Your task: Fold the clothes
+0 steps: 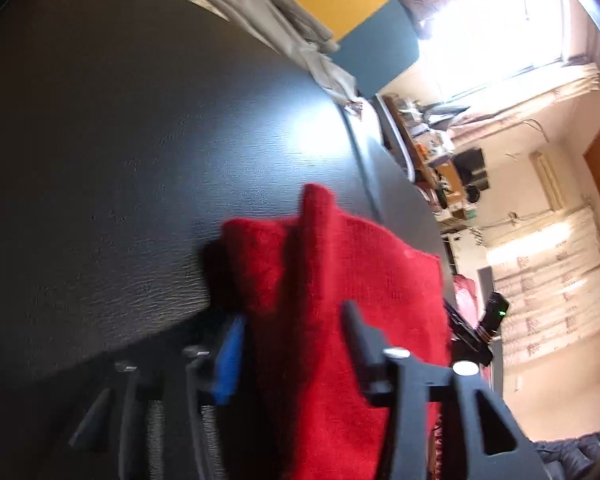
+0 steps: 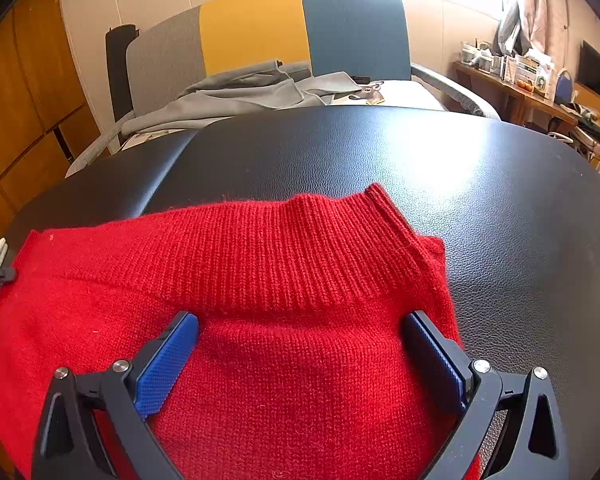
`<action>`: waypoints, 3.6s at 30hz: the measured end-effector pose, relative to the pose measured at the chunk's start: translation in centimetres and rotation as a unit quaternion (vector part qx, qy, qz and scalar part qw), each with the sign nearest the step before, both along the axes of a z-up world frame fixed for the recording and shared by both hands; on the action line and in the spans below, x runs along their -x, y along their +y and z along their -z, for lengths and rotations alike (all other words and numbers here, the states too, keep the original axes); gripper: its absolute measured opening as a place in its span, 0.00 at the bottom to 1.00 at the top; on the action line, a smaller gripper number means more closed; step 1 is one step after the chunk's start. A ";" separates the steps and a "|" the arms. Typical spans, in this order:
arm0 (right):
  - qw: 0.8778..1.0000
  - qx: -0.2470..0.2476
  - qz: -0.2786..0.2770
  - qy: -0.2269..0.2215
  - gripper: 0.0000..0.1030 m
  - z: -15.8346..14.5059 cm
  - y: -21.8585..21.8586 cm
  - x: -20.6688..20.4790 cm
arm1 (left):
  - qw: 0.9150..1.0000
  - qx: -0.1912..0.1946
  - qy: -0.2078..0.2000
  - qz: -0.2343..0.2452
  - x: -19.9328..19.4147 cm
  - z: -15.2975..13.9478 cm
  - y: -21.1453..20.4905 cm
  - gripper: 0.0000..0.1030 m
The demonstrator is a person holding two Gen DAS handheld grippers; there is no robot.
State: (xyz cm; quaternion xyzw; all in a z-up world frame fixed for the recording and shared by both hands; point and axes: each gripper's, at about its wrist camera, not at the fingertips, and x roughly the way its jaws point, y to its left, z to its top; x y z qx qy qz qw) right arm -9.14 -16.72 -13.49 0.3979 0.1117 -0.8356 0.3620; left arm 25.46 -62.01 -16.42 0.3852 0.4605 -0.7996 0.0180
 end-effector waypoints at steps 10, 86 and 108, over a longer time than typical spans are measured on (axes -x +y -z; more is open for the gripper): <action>1.000 0.002 -0.001 -0.001 1.00 0.1 0.0 0.0 | 0.995 0.085 -0.050 -0.012 1.1 -1.1 1.9 0.18; 0.957 0.001 -0.277 -0.089 1.00 0.8 2.9 -2.7 | 0.993 -0.062 0.094 -0.019 17.2 -15.1 21.3 0.12; 0.959 0.033 -0.275 -0.063 1.00 0.7 6.6 -5.0 | 0.989 -0.118 0.074 0.043 24.5 -13.9 27.7 0.22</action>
